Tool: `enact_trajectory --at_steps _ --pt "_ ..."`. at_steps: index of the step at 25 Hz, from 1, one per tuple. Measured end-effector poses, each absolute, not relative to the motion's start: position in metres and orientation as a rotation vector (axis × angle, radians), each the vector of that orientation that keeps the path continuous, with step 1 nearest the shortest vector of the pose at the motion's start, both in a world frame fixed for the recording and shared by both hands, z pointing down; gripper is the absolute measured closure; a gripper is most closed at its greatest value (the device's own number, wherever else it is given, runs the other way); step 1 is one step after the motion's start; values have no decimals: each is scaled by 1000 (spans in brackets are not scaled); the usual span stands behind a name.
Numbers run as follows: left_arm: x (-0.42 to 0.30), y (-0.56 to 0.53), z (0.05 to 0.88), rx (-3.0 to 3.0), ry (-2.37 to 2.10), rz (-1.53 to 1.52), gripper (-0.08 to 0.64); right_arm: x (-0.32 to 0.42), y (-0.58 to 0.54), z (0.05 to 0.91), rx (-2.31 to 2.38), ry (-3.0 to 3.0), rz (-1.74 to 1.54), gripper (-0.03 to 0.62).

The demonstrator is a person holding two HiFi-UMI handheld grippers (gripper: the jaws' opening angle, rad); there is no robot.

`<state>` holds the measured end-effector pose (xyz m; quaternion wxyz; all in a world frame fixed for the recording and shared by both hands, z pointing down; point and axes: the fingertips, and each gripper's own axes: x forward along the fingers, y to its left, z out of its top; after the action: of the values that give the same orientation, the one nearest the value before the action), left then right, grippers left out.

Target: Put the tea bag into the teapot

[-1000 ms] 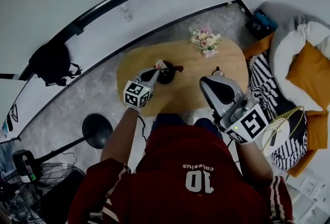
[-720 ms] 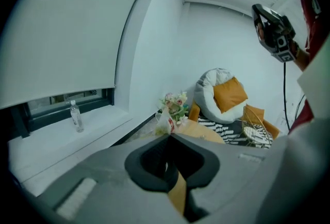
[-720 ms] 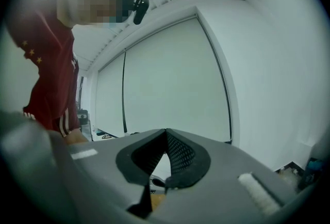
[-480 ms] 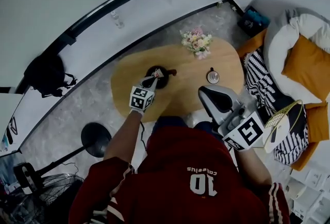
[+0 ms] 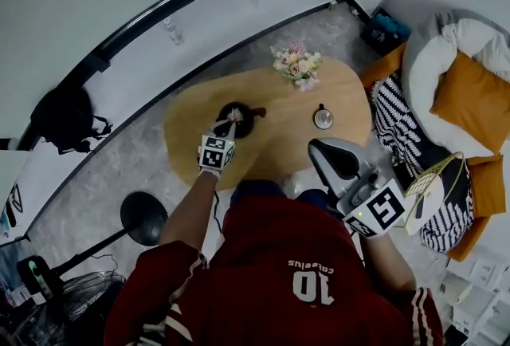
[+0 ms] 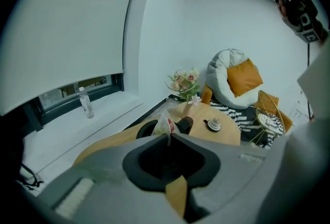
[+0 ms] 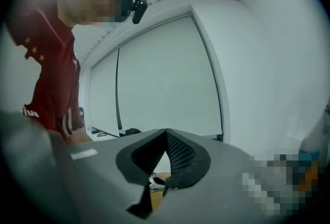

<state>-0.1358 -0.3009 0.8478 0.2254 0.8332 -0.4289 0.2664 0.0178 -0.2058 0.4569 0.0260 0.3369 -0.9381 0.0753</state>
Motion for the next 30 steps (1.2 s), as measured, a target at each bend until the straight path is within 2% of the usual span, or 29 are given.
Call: enact_trajectory --at_steps 9,30 --pt "-138 -300 836 2304 -1188 729 421 19 -205 455 1035 -2915 263 591" --pt "-140 -289 718 2368 -1358 557 416 47 -193 409 925 -3011 240 591"
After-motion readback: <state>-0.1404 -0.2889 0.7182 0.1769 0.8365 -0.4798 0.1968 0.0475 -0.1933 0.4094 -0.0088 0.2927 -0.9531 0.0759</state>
